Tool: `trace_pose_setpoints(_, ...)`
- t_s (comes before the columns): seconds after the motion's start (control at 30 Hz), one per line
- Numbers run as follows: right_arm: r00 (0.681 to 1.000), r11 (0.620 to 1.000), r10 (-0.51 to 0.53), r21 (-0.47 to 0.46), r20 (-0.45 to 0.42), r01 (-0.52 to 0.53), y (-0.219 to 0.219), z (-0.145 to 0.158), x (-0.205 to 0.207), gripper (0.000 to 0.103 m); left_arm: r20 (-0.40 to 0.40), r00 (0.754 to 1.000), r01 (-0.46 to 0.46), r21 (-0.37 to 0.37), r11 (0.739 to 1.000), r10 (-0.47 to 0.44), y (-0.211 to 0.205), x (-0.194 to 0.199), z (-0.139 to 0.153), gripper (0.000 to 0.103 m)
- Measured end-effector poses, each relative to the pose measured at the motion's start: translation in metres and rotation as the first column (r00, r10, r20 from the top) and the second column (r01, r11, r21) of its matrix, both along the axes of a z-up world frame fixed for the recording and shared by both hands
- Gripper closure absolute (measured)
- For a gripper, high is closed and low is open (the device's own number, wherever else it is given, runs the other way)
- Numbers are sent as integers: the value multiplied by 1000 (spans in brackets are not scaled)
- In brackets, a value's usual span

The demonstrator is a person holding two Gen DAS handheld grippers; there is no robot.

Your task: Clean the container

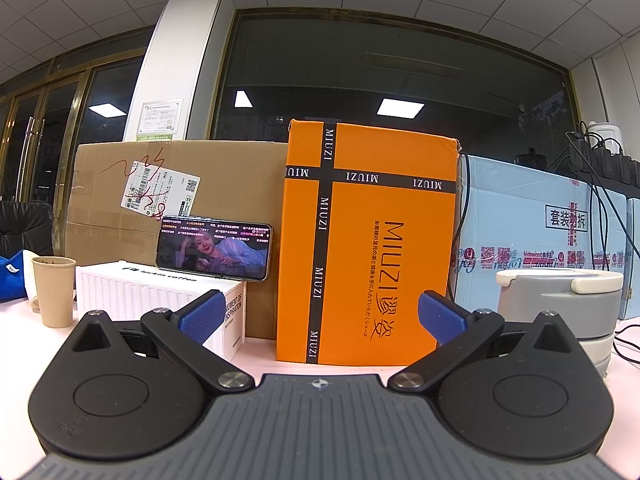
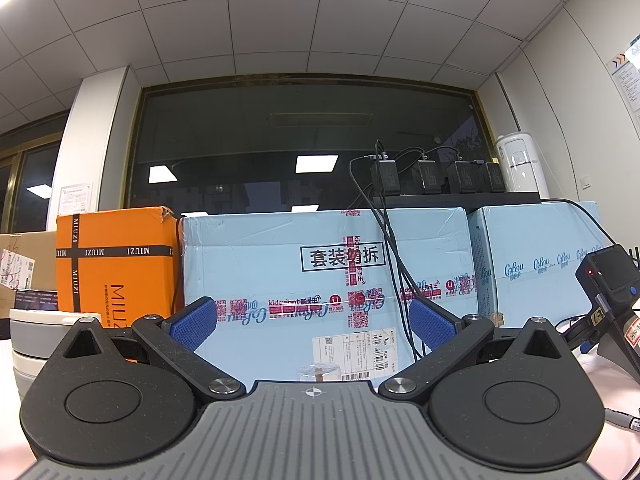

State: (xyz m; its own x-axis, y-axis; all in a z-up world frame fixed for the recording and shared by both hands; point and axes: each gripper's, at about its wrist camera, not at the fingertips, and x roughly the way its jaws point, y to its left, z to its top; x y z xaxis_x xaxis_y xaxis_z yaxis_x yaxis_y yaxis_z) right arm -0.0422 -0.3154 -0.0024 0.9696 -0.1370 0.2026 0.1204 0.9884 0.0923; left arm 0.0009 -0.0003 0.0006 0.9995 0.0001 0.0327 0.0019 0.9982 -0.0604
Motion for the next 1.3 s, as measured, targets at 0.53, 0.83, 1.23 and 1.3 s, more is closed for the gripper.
trace_pose_setpoints(0.53,1000,1000,0,0,0,0,-1,1,0,0,-1,1000,2,-1,1000,-2,1,2,0,0)
trace_pose_setpoints(0.83,1000,1000,0,1,-1,0,1,0,0,0,-2,1000,2,-2,1000,-2,1,1,0,0)
trace_pose_setpoints(1.23,1000,1000,0,2,-2,0,-1,-1,-1,0,-2,1000,3,-1,1000,-3,1,1,-1,0)
trace_pose_setpoints(1.3,1000,1000,0,1,-1,0,-1,-1,-1,0,-2,1000,4,-1,1000,-4,1,1,-1,0)
